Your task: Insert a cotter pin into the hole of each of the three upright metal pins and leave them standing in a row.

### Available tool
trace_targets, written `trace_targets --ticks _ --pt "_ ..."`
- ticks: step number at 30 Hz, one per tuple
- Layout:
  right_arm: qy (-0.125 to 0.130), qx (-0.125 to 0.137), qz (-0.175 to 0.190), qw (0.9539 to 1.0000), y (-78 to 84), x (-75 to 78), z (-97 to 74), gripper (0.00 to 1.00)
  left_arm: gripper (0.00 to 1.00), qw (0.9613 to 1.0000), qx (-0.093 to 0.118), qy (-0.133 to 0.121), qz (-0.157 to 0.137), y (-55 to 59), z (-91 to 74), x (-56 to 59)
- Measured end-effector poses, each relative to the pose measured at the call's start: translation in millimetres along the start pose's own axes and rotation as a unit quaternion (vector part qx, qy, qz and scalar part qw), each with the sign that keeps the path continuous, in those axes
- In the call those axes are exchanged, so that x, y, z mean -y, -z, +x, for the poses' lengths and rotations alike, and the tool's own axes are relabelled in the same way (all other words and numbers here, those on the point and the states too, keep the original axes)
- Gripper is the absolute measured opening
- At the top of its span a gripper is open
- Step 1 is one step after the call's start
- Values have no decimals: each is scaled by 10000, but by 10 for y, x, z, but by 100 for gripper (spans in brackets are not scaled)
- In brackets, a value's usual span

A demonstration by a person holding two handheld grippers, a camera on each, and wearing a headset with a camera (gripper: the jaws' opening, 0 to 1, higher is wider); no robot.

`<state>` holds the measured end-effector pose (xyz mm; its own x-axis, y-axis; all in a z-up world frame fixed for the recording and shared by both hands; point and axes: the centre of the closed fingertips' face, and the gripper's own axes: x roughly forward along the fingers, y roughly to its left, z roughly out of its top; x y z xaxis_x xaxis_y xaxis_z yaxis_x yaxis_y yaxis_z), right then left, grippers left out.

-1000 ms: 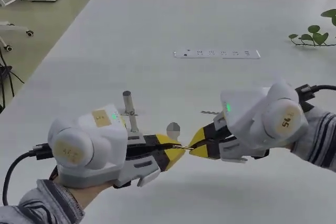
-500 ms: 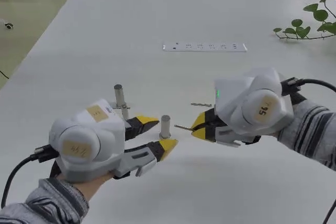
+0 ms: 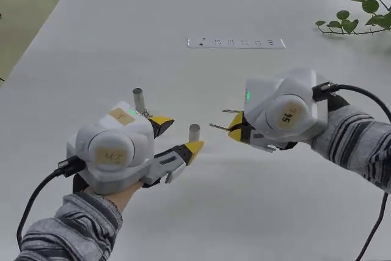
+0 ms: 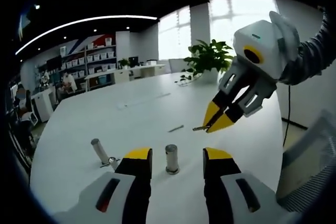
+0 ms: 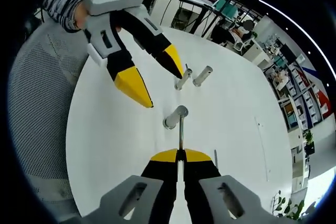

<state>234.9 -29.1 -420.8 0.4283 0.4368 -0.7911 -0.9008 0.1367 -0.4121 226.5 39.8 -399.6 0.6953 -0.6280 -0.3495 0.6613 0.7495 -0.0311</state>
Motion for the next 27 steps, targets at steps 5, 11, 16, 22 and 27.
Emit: trace_targets --ticks 5,11,16,22,27 --pt "42 -158 -115 9998 65 49 122 0 36 9997 -102 -169 -158 93 89 -90" --pt "-51 -238 -116 9996 139 60 261 0 33 9992 -133 -276 -266 164 227 -116" --pt "-148 -247 -109 9995 193 37 351 0 31 9986 -229 -320 -340 259 326 -108" --pt "-253 -203 -130 9994 213 24 452 0 27 9969 -406 -382 -546 385 436 -129" --pt "-315 -106 -175 9993 163 31 499 0 24 9960 -463 -401 -654 420 538 -132"
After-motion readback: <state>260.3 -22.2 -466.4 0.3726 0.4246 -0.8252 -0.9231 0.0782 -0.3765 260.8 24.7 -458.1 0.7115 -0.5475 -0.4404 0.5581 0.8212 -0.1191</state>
